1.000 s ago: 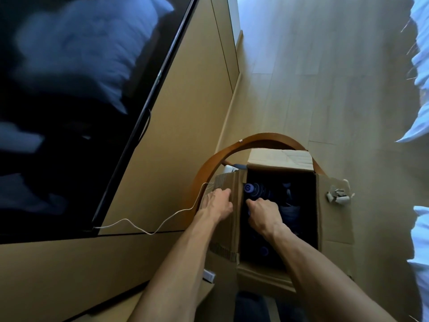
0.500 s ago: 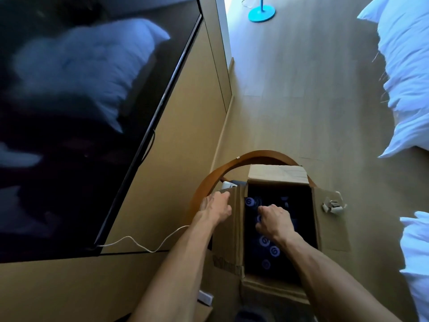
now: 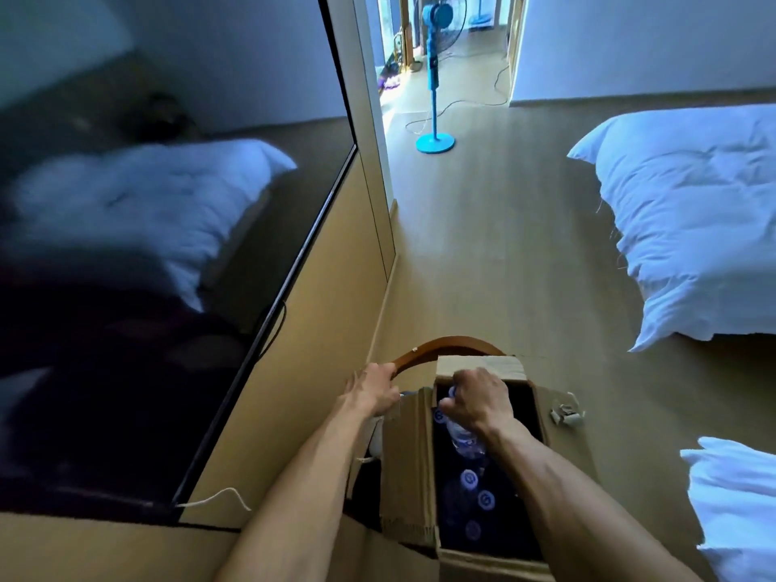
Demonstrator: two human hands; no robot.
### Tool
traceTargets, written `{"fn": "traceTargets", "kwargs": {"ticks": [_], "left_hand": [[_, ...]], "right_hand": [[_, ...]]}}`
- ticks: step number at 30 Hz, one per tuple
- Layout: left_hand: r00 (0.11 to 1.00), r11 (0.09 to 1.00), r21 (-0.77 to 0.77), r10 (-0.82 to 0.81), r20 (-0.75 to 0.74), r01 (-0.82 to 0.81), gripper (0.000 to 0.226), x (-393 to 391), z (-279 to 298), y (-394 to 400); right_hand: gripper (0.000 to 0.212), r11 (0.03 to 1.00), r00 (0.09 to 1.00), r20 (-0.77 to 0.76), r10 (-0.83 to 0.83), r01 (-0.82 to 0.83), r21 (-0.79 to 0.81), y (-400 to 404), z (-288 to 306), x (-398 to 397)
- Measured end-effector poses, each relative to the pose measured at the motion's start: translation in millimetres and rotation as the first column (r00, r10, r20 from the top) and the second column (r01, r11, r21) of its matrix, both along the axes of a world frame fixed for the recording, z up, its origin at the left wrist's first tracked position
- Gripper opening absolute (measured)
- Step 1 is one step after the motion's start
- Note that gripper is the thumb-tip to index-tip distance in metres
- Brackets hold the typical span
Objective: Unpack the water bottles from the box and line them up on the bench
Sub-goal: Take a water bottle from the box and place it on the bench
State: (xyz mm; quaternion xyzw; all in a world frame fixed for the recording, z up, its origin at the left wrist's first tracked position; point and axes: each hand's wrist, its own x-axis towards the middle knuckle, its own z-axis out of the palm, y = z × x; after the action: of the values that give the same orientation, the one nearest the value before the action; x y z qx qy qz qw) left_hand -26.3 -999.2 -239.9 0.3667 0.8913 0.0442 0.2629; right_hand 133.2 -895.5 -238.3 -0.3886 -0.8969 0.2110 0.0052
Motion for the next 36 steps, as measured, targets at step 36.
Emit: {"fn": "traceTargets", "kwargs": {"ticks": [36], "left_hand": [[0.390, -0.602, 0.285, -0.049, 0.919, -0.746, 0.052, 81, 300, -204]], "right_hand": [[0.016, 0.832, 0.184, -0.942, 0.281, -0.537, 0.144, -287, 417, -54]]}}
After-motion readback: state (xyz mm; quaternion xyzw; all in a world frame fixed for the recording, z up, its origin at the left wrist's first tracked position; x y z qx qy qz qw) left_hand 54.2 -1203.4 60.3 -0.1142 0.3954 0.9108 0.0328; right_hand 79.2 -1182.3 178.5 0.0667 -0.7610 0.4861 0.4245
